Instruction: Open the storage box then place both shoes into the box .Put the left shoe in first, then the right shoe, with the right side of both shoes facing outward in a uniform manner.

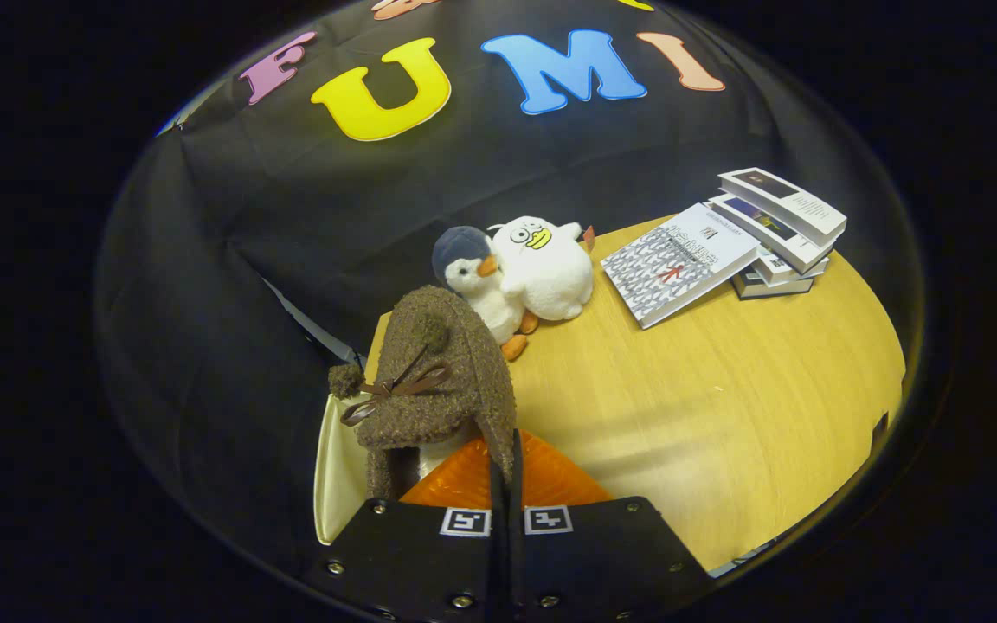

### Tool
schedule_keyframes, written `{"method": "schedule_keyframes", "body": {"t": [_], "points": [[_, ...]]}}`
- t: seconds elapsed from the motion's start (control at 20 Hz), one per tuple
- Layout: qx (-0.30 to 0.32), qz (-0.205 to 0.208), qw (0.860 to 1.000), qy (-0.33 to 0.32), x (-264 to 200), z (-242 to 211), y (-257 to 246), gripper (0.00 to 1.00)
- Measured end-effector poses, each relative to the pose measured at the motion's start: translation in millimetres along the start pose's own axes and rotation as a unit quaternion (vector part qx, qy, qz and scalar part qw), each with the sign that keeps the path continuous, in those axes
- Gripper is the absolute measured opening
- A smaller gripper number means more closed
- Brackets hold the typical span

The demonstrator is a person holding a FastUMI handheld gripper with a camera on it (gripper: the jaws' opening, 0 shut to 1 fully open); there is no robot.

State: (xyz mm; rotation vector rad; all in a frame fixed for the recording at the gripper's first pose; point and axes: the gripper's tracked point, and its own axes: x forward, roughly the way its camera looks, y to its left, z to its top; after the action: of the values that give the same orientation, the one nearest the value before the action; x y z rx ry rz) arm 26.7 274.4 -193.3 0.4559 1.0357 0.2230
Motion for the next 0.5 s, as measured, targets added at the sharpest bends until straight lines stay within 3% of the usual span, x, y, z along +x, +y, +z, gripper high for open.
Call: {"method": "schedule_keyframes", "body": {"t": [0.25,0.5], "points": [[0.024,0.033,0.999,0.011,16.6,-21.7,50.6,0.0],[0.025,0.022,0.999,0.028,39.9,-53.1,60.5,0.0]]}}
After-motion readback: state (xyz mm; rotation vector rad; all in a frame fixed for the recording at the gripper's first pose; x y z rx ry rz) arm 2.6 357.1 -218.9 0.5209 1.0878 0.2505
